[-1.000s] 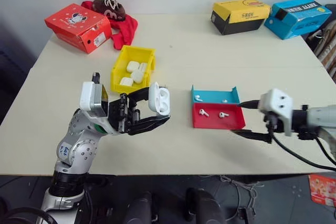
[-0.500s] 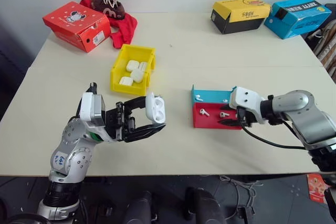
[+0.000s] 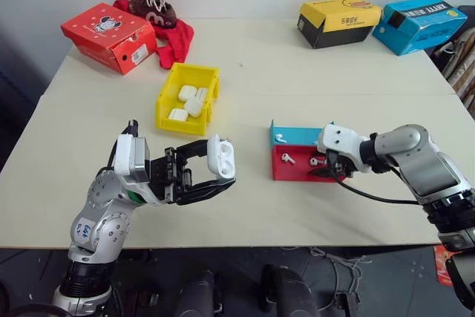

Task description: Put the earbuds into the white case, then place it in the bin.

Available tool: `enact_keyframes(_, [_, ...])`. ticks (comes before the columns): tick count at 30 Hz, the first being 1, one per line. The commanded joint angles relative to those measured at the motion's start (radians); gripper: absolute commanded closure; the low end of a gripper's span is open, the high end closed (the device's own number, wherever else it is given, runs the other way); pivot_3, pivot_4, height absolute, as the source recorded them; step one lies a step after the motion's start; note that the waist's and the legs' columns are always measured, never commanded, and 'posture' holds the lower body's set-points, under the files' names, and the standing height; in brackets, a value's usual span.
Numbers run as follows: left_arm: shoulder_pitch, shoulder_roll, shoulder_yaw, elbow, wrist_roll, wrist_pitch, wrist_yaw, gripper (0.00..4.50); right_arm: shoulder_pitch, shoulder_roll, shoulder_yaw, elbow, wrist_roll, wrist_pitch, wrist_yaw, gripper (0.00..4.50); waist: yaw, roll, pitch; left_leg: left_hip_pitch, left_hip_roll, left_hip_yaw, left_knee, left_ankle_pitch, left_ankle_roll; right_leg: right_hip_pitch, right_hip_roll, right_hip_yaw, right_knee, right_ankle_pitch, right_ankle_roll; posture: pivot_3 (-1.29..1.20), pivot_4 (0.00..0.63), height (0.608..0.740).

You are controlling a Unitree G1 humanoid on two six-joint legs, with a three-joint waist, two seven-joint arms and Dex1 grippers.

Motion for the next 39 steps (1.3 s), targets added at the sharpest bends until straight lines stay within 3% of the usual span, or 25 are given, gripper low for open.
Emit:
enact_keyframes(1, [0.001, 0.004, 0.015, -0.032, -0.004, -0.004, -0.007, 1.70, -0.021, 0.000, 0.004, 0.005, -0.012, 0.015, 0.031, 2.04, 0.000, 0.000, 0.000, 0.000, 0.000, 0.000, 0.000, 0.000, 0.000, 0.000, 0.000, 0.000, 0.000, 0.000, 0.000, 0.00, 0.150, 0.740])
enact_keyframes(12, [0.020, 0.004, 0.024, -0.034, -0.003, -0.009, -0.007, 1.70, -0.020, 0.016, 0.000, 0.035, -0.038, 0.005, 0.041, 2.04, -0.001, 0.000, 0.000, 0.000, 0.000, 0.000, 0.000, 0.000, 0.000, 0.000, 0.000, 0.000, 0.000, 0.000, 0.000, 0.00, 0.150, 0.740])
enact_keyframes(15, [0.021, 0.004, 0.025, -0.034, -0.004, -0.009, -0.008, 1.70, -0.019, 0.021, -0.001, 0.041, -0.044, 0.001, 0.035, 2.63, -0.001, 0.000, 0.000, 0.000, 0.000, 0.000, 0.000, 0.000, 0.000, 0.001, 0.000, 0.000, 0.000, 0.000, 0.000, 0.00, 0.150, 0.740])
enact_keyframes(18, [0.020, 0.003, 0.027, -0.034, -0.005, -0.011, -0.008, 1.70, -0.019, 0.023, -0.004, 0.048, -0.048, -0.003, 0.029, 3.64, -0.001, 0.000, 0.000, 0.001, 0.000, 0.000, 0.001, 0.000, 0.000, 0.001, 0.000, 0.000, 0.001, 0.000, 0.000, 0.00, 0.150, 0.740])
enact_keyframes(39, [0.012, 0.013, 0.031, -0.021, -0.004, -0.004, -0.023, 1.70, -0.017, 0.038, -0.035, 0.097, -0.031, -0.089, 0.019, 3.64, -0.001, 0.000, 0.000, 0.001, 0.000, 0.000, 0.001, 0.000, 0.000, 0.001, 0.000, 0.000, 0.001, 0.000, 0.000, 0.00, 0.150, 0.740])
